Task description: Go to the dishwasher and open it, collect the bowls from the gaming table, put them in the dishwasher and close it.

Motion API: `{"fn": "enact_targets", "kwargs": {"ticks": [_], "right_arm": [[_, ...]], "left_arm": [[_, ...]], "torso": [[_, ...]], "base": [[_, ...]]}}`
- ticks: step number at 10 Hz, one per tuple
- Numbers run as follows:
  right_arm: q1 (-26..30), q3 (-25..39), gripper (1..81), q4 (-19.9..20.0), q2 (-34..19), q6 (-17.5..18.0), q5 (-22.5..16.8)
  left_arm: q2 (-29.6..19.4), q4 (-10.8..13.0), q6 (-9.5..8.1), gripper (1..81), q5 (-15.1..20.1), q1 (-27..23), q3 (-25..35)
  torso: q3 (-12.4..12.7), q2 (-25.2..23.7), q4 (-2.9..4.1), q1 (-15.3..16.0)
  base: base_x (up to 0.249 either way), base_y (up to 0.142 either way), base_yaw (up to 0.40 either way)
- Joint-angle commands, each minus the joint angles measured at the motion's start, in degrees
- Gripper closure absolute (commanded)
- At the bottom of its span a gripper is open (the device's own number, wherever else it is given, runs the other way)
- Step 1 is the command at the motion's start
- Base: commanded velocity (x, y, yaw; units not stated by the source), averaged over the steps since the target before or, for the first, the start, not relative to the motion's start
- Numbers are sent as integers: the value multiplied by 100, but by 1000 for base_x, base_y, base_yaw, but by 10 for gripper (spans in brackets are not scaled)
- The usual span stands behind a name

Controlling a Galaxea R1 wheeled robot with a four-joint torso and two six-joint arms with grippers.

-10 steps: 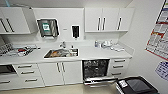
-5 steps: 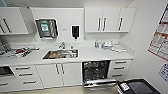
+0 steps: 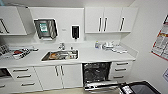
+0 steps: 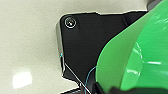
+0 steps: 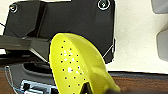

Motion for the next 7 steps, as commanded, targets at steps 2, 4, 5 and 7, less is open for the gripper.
{"fn": "enact_targets", "kwargs": {"ticks": [2,4,5,7], "right_arm": [[171,-36,811,-25,-75,-16,-266],[171,-37,811,-25,-75,-16,-266],[171,-36,811,-25,-75,-16,-266],[180,-36,811,-16,-66,1,-266]], "left_arm": [[-91,-21,1,811,229,-223,-46],[-83,-12,1,811,229,-223,-46],[-83,-12,1,811,238,-223,-46],[-91,-12,1,811,238,-240,-46]], "torso": [[0,0,0,1],[0,0,0,1],[0,0,0,1],[0,0,0,1]], "base": [[101,66,0],[101,68,0],[101,67,0],[104,32,0]]}}
